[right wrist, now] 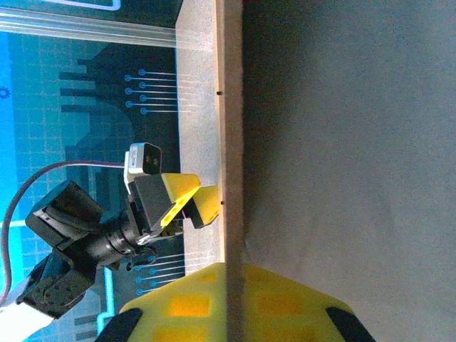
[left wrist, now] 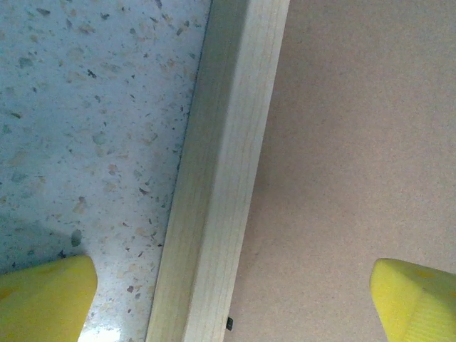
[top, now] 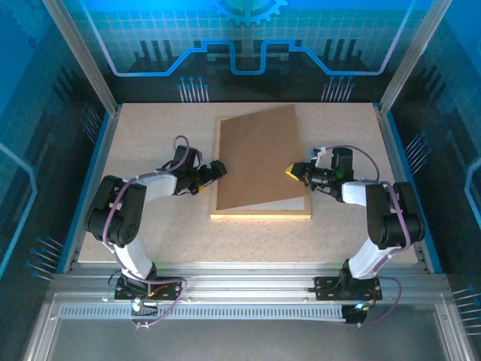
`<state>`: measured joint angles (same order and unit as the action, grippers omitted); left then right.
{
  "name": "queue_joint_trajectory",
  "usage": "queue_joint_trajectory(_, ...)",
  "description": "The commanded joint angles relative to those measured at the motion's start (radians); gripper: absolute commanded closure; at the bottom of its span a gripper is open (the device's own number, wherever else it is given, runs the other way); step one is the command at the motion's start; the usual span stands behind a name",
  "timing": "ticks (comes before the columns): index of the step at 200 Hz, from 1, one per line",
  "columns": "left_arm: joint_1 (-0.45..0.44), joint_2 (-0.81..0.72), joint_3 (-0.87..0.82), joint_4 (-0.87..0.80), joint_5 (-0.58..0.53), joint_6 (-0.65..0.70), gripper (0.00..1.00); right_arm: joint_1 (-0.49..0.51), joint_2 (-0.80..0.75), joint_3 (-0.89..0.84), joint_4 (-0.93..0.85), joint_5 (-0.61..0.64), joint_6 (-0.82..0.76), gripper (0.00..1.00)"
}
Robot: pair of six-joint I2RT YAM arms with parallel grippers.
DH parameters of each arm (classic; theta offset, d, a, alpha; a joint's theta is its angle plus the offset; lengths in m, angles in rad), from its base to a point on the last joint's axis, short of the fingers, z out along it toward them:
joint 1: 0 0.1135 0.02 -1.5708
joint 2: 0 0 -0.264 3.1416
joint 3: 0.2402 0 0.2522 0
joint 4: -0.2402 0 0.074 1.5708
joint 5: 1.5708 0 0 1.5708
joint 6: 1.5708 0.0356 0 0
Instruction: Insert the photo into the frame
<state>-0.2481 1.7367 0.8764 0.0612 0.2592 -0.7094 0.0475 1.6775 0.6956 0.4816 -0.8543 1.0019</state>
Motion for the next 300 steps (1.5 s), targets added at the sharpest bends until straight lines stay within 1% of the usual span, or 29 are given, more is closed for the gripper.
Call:
queue_joint_trajectory(1, -0.021, 0.024, 0.015, 0.032, 0.038, -0.026, 0.01, 0.026, 0.021, 0.019, 0.027, -0.013, -0.005, 1.0)
queue_joint_trajectory(53, -0.054, 0.014, 0.004, 0.073, 0.052, -0.067, 0.01, 0.051, 0.03, -0.033, 0.112, 0.033, 0.068, 1.0)
queue_joint_trajectory(76, -0.069, 0.01, -0.001, 0.087, 0.059, -0.081, 0.01, 0.06, 0.037, -0.045, 0.12, 0.046, 0.067, 1.0)
queue_joint_trajectory(107, -0.08, 0.009, -0.003, 0.1, 0.065, -0.093, 0.01, 0.07, 0.05, -0.056, 0.123, 0.066, 0.058, 0.94)
queue_joint_trajectory(138, -0.092, 0.009, -0.002, 0.11, 0.069, -0.102, 0.01, 0.078, 0.061, -0.047, 0.114, 0.078, 0.049, 0.94)
queue_joint_trajectory(196, -0.107, 0.011, 0.004, 0.117, 0.076, -0.11, 0.01, 0.088, 0.051, -0.022, 0.009, 0.112, -0.017, 0.94)
queue_joint_trajectory(238, -0.114, 0.014, 0.011, 0.117, 0.08, -0.112, 0.01, 0.091, 0.042, -0.003, -0.076, 0.151, -0.063, 0.9)
queue_joint_trajectory(252, -0.114, 0.014, 0.014, 0.117, 0.083, -0.113, 0.01, 0.095, 0.039, 0.01, -0.133, 0.173, -0.086, 0.89)
queue_joint_trajectory(273, -0.117, 0.015, 0.018, 0.114, 0.087, -0.113, 0.01, 0.102, 0.033, 0.039, -0.247, 0.219, -0.131, 0.83)
queue_joint_trajectory(300, -0.117, 0.009, 0.016, 0.115, 0.088, -0.117, 0.01, 0.103, 0.022, 0.057, -0.309, 0.25, -0.155, 0.78)
